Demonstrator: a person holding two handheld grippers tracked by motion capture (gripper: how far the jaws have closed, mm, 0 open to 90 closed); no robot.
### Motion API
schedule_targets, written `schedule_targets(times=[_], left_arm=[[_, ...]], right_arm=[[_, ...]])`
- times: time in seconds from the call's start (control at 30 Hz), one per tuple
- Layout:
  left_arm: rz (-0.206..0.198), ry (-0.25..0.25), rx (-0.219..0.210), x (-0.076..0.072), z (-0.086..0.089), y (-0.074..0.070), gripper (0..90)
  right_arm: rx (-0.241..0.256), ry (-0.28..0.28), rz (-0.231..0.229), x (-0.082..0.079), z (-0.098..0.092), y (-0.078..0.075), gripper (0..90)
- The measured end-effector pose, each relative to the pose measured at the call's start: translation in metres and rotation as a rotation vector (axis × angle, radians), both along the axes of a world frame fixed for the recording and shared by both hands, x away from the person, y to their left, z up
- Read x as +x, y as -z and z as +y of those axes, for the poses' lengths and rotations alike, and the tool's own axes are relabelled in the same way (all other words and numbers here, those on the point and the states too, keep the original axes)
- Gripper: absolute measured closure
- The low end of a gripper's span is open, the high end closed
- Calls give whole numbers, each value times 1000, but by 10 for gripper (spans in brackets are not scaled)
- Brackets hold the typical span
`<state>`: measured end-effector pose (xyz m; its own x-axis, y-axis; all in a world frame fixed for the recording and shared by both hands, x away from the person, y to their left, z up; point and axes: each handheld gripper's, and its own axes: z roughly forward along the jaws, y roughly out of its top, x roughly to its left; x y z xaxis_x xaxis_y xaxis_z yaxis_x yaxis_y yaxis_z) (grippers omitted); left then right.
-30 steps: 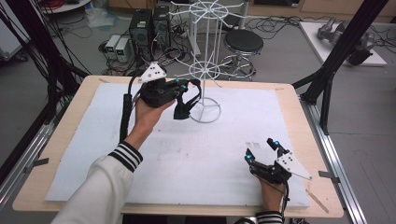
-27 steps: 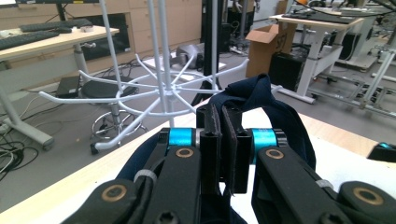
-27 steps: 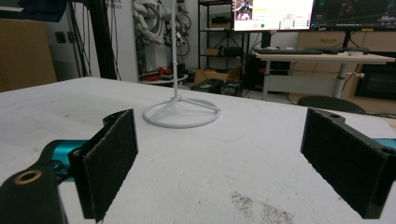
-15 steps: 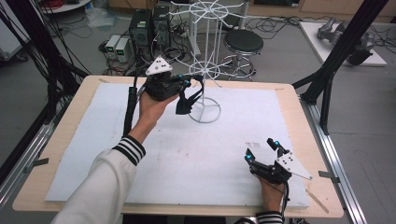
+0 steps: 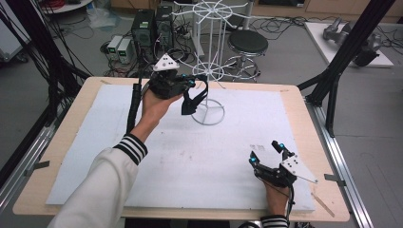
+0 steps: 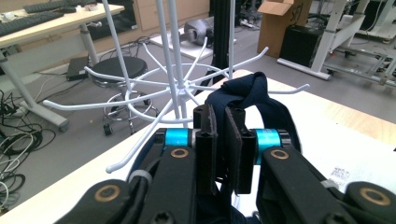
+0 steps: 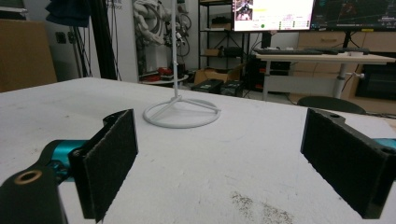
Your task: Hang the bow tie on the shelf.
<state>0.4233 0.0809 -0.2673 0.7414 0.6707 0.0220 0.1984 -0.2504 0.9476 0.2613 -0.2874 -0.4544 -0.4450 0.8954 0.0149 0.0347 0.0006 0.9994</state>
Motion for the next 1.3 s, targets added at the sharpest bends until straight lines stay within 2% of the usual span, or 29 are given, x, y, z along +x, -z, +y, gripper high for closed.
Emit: schedule_targets(times=[0.1,0.43,0.57,0.63,0.73,0.8,0.83,0.93,1.07,1.2,1.3], left_arm=[[8,-5,5,1,0,0,777],[-6,-20,2,-3,3,-5,480],[-63,7,-19,-8,9,-10,342],[-118,42,-41,-13,14,-9,251],[-139,93,-86,-22,25,-5,175],[-146,101,-96,-26,29,-3,161],[-164,112,-120,-35,38,1,150],[-203,125,-152,-54,56,12,131],[-224,129,-156,-75,82,31,128],[-216,103,-145,-93,116,57,128],[-184,79,-161,-103,141,77,127]], right_arm=[[1,0,0,0,0,0,101],[3,0,0,0,0,0,101],[6,-1,-1,0,0,0,101],[2,1,-1,-1,0,0,101],[4,-3,-4,-1,0,0,101],[4,-3,-4,-1,0,0,101],[4,-4,-4,-1,0,0,101],[-3,-1,-8,-1,0,0,101],[-4,3,-9,-1,0,0,101],[-2,3,-7,-1,1,0,101],[-1,2,-6,-2,1,0,101]])
